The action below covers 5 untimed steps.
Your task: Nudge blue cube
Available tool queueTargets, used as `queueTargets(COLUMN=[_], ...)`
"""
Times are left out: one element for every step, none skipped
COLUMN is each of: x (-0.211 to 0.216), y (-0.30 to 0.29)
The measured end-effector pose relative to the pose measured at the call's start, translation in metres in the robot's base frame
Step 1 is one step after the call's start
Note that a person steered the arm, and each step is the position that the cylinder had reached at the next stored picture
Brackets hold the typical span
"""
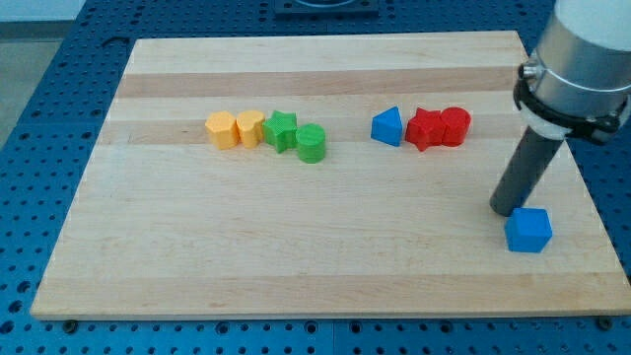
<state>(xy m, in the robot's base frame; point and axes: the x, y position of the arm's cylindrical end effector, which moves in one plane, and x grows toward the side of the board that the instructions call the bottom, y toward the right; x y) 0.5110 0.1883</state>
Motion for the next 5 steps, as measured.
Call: queueTargets(x=[0.001, 0.001, 0.001, 0.001, 0.003], y=[-0.009, -0.003, 0.005, 0.005, 0.005])
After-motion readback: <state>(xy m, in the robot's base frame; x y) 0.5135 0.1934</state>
